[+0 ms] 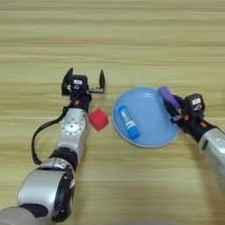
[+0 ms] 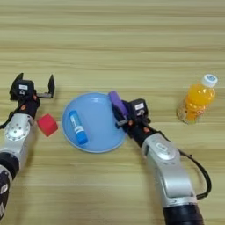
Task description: Move the objects on the table
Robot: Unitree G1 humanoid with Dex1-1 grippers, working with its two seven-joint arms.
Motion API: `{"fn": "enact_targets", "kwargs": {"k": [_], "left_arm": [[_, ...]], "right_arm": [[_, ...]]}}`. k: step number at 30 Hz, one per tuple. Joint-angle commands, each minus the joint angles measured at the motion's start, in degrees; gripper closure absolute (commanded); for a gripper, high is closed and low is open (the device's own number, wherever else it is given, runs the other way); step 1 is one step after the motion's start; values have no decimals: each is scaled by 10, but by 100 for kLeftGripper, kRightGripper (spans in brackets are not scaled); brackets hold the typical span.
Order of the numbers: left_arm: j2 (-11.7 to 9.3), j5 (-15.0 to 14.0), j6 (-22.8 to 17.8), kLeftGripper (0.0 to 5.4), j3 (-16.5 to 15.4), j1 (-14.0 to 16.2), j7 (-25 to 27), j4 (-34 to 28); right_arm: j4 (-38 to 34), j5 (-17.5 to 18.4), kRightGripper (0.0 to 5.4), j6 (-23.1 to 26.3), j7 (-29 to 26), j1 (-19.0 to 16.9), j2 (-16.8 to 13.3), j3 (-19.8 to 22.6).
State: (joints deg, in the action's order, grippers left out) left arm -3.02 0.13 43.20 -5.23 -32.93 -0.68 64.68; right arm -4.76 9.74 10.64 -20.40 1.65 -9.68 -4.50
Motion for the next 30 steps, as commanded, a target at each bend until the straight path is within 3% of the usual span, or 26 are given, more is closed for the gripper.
{"fn": "enact_targets", "kwargs": {"k": [1,17,30], "left_arm": [[2,11,3,0,5,-10,-4,3],[2,9,3,0,10,-10,-6,3],[2,8,3,0,10,-11,-7,3]], "right_arm": [[-9,-6,398,9,-1,-4,9,-19],[21,-16,398,12,9,-13,38,-57],[37,-23,398,10,5,-16,42,-78]]}}
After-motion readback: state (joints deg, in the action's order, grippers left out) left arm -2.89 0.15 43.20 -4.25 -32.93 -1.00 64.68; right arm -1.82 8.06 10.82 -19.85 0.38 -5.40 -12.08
